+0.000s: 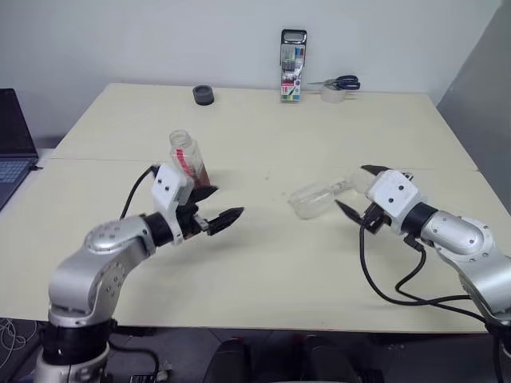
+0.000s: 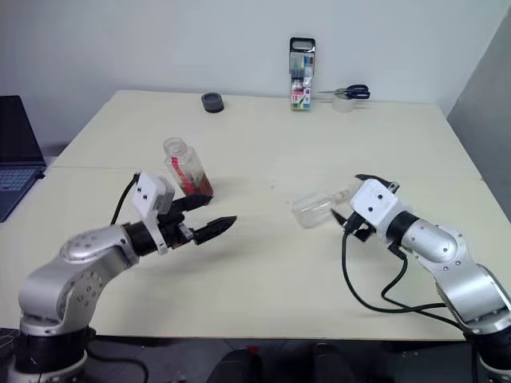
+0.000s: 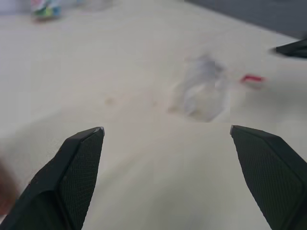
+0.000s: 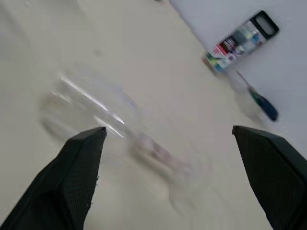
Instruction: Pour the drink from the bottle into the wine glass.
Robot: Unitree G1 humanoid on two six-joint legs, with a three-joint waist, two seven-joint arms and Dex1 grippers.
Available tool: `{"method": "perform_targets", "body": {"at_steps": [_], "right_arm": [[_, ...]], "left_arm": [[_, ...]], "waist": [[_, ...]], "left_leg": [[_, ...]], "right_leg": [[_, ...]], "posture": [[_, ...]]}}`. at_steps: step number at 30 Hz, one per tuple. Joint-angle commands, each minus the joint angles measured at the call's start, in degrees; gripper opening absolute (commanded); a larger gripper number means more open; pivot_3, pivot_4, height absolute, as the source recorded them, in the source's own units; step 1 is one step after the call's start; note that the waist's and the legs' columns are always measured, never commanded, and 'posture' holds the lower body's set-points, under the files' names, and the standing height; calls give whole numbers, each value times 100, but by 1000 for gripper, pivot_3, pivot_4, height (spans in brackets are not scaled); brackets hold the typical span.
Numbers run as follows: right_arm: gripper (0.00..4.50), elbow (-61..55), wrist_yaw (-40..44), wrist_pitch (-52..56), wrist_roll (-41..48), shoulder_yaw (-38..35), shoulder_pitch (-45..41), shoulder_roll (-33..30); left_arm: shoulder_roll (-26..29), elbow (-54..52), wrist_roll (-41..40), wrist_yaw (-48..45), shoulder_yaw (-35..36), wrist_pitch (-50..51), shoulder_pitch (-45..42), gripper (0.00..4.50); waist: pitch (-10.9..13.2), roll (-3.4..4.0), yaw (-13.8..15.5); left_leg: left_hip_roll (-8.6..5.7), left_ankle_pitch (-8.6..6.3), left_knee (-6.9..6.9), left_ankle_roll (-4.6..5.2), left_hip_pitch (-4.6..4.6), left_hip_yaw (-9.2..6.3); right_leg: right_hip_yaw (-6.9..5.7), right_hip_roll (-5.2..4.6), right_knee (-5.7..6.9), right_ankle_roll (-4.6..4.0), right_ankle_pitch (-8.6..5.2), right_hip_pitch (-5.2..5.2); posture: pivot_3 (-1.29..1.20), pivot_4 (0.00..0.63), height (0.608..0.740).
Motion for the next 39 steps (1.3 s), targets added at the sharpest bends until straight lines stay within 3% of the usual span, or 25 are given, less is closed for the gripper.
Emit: {"method": "perform_targets", "body": {"at_steps": [1,13,21,34,39], "right_arm": [[4500,874,-128,-1213,-1111,257,-293,-74],[4500,3284,-201,-3217,-2913,1022,-1426,485],[4500,5166,-423,-3864,-3470,1378,-2444,1190],[4500,6968,-1140,-4393,-4174,1726,-3352,1670],[3219,7334,-1330,-4435,-4334,1865,-3542,1743]], "left_arm": [[139,-118,-220,-392,-248,-46,-217,4491],[326,269,17,-783,-600,-451,-399,4491],[235,398,147,-775,-758,-614,-467,4491],[140,432,201,-677,-769,-622,-489,4491],[158,405,179,-681,-758,-593,-464,4500]], "waist": [[1,1,-54],[4,6,-74],[4,6,-88],[3,5,-102],[2,5,-101]], "left_leg": [[4,0,-1,0,0,2],[7,0,2,0,0,1],[7,0,4,0,3,4],[7,0,7,0,11,6],[7,0,8,0,14,8]], "right_leg": [[2,3,-1,-1,0,-1],[6,8,2,-2,0,-3],[9,8,6,-4,1,-3],[13,8,14,-5,2,1],[14,8,18,-5,2,3]], "posture": [[0,150,740],[0,150,740],[0,150,740],[0,150,740],[0,150,740]]}}
